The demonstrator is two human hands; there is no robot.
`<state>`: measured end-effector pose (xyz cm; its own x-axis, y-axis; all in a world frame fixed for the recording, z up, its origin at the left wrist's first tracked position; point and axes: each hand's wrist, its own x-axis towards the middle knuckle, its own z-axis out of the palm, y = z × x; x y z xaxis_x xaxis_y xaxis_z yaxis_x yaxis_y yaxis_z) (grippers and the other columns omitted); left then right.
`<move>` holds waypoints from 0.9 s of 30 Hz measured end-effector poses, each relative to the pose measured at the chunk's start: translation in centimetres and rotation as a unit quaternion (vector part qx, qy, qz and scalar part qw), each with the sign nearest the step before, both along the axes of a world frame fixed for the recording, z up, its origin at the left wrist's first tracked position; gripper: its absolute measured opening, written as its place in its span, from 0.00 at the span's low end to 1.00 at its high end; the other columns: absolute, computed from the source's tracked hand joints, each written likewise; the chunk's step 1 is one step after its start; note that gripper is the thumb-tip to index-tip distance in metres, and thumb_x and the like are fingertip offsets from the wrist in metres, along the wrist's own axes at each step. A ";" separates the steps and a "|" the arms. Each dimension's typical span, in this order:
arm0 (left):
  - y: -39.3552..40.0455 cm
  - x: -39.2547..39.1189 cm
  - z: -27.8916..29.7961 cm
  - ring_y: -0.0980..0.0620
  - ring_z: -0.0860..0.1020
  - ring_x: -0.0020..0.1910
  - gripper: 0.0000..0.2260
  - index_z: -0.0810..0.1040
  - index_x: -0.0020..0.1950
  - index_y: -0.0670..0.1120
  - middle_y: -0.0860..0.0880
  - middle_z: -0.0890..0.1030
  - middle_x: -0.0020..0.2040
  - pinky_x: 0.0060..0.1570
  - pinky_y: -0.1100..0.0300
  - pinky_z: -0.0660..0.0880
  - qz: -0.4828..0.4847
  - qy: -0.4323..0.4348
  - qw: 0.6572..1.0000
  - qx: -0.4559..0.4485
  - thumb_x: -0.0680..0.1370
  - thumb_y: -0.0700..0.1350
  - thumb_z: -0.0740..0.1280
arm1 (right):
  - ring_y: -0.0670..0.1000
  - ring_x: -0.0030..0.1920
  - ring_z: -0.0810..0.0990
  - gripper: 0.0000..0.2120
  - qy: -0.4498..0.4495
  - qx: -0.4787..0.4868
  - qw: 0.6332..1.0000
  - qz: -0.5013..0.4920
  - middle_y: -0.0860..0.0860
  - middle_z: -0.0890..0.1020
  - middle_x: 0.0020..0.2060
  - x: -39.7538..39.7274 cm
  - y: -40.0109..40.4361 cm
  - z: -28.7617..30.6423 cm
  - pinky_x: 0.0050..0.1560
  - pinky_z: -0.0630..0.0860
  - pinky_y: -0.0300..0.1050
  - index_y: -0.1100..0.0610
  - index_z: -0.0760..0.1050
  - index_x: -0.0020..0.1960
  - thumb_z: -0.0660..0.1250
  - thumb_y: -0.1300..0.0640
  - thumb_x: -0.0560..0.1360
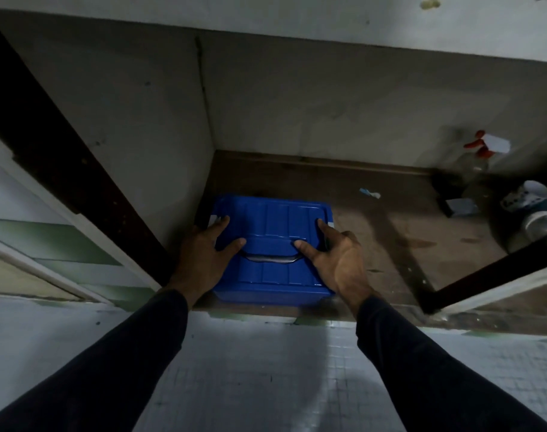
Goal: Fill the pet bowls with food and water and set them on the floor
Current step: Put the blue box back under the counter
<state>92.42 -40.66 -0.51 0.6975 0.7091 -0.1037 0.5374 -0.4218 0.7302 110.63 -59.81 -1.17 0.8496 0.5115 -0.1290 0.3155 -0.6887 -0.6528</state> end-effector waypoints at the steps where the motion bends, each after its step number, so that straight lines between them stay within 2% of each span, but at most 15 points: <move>1: 0.2 0.3 0.0 0.50 0.64 0.79 0.32 0.66 0.81 0.47 0.47 0.66 0.80 0.74 0.63 0.59 0.001 -0.002 1.000 0.001 0.80 0.56 0.71 | 0.51 0.54 0.77 0.42 0.004 -0.002 1.000 0.002 0.51 0.73 0.58 0.4 0.3 -0.2 0.60 0.78 0.46 0.45 0.65 0.78 0.70 0.28 0.69; 5: 1.4 1.6 -0.2 0.46 0.65 0.79 0.32 0.65 0.81 0.50 0.45 0.66 0.80 0.76 0.57 0.64 0.002 0.025 1.000 0.018 0.80 0.59 0.68 | 0.52 0.55 0.76 0.42 0.032 0.004 0.999 0.000 0.51 0.71 0.59 1.7 1.6 -0.6 0.63 0.78 0.52 0.45 0.65 0.77 0.70 0.30 0.69; 8: 2.0 2.4 -0.4 0.44 0.67 0.77 0.32 0.64 0.82 0.51 0.45 0.67 0.80 0.74 0.54 0.66 0.005 0.040 0.999 0.020 0.81 0.60 0.67 | 0.51 0.55 0.75 0.41 0.027 0.007 1.000 0.002 0.50 0.69 0.58 2.3 2.3 -0.7 0.63 0.77 0.48 0.46 0.65 0.77 0.70 0.31 0.70; 10: 2.3 2.7 -0.5 0.45 0.66 0.78 0.32 0.63 0.82 0.51 0.45 0.67 0.80 0.74 0.55 0.65 0.004 0.038 0.999 0.016 0.81 0.60 0.67 | 0.49 0.55 0.72 0.41 0.020 0.004 1.000 0.006 0.50 0.68 0.59 2.6 2.5 -0.8 0.62 0.75 0.45 0.45 0.64 0.78 0.69 0.30 0.71; 17: 2.6 3.2 -0.7 0.47 0.61 0.81 0.31 0.63 0.82 0.50 0.47 0.62 0.82 0.79 0.54 0.59 0.004 0.031 0.999 0.013 0.81 0.58 0.67 | 0.49 0.55 0.69 0.41 0.009 -0.023 0.999 0.024 0.54 0.67 0.64 2.6 2.7 -0.4 0.62 0.74 0.48 0.46 0.60 0.80 0.66 0.30 0.73; 23: 2.0 3.0 -1.1 0.43 0.59 0.81 0.33 0.59 0.84 0.54 0.46 0.59 0.83 0.79 0.51 0.59 0.005 0.054 0.998 0.019 0.82 0.62 0.63 | 0.55 0.64 0.71 0.39 0.008 -0.047 0.998 0.042 0.56 0.63 0.71 2.1 2.6 -0.1 0.65 0.71 0.47 0.47 0.56 0.81 0.62 0.31 0.77; 27: 1.6 3.0 -0.9 0.42 0.59 0.81 0.32 0.56 0.84 0.55 0.44 0.57 0.84 0.79 0.50 0.60 0.002 0.078 0.996 0.035 0.82 0.62 0.62 | 0.58 0.69 0.70 0.38 0.016 -0.054 0.997 0.053 0.56 0.61 0.75 1.8 2.5 0.2 0.70 0.72 0.54 0.47 0.54 0.81 0.61 0.32 0.78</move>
